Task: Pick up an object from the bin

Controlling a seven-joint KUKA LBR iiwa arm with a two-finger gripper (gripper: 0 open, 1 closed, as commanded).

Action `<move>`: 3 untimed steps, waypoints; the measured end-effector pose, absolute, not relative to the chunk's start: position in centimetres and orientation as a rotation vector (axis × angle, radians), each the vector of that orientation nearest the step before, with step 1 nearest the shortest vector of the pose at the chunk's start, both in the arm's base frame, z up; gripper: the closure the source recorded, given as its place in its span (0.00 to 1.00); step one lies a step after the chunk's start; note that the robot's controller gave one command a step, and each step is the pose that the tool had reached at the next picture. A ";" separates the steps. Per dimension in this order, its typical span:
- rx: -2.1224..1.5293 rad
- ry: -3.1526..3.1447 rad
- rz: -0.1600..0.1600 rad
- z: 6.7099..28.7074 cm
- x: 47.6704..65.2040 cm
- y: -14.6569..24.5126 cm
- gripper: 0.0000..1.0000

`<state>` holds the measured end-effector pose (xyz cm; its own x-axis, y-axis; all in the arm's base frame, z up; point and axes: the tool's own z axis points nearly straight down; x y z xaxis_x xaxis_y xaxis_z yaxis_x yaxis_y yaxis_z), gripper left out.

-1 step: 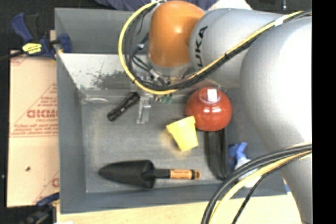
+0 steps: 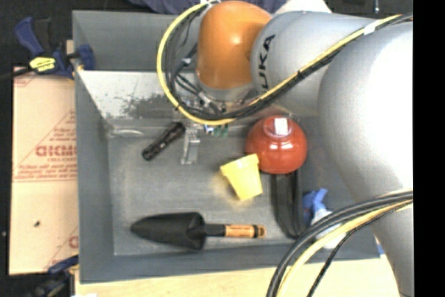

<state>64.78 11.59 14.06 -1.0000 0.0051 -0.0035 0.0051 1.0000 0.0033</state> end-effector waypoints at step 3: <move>0.007 3.139 0.004 12.2 63.9 5.0 0.00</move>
Offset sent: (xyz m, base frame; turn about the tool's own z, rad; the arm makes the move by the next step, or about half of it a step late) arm -0.0240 -0.0277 0.0974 -0.0641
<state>63.92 4.98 12.19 -1.0000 0.0043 -0.0022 0.0043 1.0000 0.0027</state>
